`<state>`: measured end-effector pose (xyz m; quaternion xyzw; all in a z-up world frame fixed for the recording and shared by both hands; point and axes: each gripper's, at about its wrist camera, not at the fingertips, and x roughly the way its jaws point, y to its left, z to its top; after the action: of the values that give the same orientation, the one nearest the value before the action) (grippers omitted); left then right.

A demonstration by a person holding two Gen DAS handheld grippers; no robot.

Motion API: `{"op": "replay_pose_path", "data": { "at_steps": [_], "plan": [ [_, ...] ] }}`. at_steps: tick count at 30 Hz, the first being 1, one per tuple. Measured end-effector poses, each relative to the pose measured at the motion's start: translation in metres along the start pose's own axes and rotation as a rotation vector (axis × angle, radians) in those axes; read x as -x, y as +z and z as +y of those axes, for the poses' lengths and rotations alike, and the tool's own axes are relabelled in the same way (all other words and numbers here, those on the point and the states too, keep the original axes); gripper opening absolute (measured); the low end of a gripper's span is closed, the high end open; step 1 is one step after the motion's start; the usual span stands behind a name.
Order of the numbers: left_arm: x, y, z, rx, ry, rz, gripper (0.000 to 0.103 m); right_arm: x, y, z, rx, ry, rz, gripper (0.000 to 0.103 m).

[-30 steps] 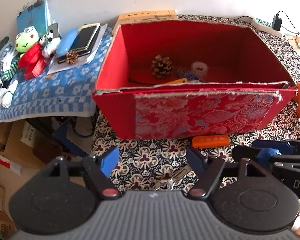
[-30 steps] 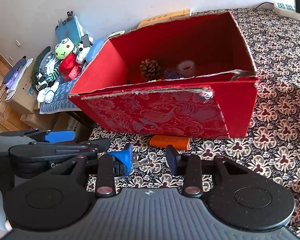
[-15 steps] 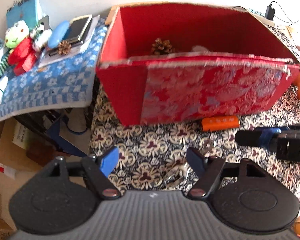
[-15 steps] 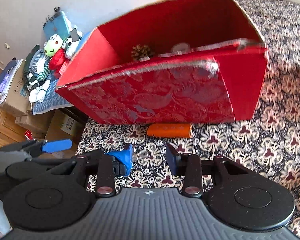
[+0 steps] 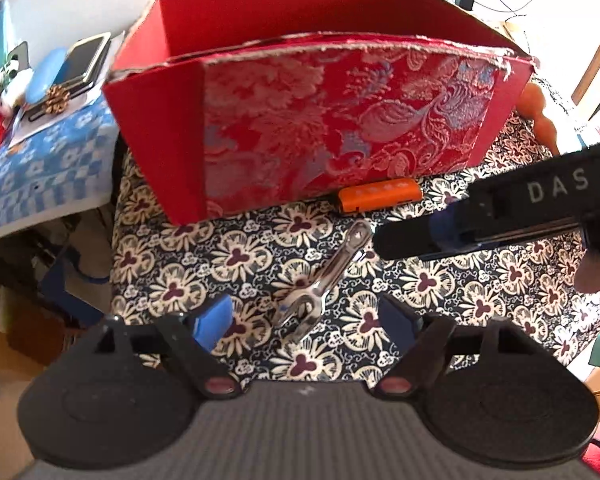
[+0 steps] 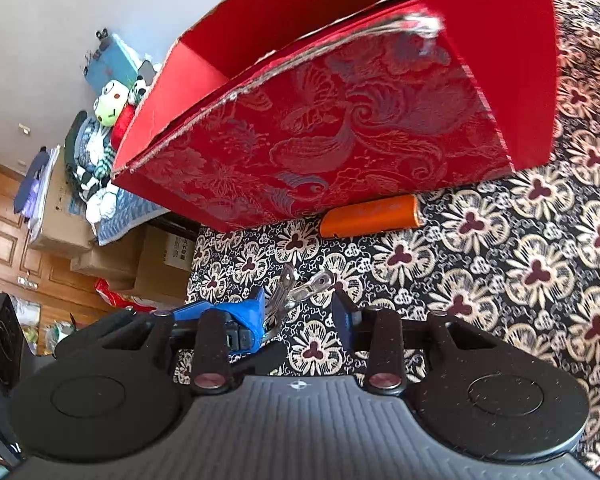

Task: Organize rigid objects
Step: 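Close the right gripper on the silver metal spring clip, then carry the clip up over the red box and lower it inside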

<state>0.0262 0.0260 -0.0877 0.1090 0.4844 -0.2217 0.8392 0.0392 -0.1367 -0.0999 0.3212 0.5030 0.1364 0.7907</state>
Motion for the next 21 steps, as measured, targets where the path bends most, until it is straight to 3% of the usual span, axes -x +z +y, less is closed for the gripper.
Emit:
{"op": "replay_pose_path", "data": {
  "at_steps": [6,11,13,14,21],
  "plan": [
    [-0.01,-0.001,0.002,0.01,0.028,-0.026,0.078,-0.023,0.009,-0.001,-0.033,0.032,0.048,0.021],
    [-0.021,0.001,0.003,0.023,0.037,-0.006,0.05,-0.036,0.01,-0.009,-0.086,0.058,0.083,0.02],
    [-0.025,0.002,0.003,0.025,0.043,0.003,0.03,-0.038,0.009,-0.01,-0.084,0.071,0.092,0.018],
    [-0.025,0.001,0.003,0.027,0.046,0.003,0.026,-0.038,0.009,-0.01,-0.08,0.078,0.093,0.018],
    [-0.023,0.0,-0.008,0.022,-0.015,0.008,0.022,-0.036,0.009,-0.015,-0.087,0.107,0.099,0.014]
  ]
}}
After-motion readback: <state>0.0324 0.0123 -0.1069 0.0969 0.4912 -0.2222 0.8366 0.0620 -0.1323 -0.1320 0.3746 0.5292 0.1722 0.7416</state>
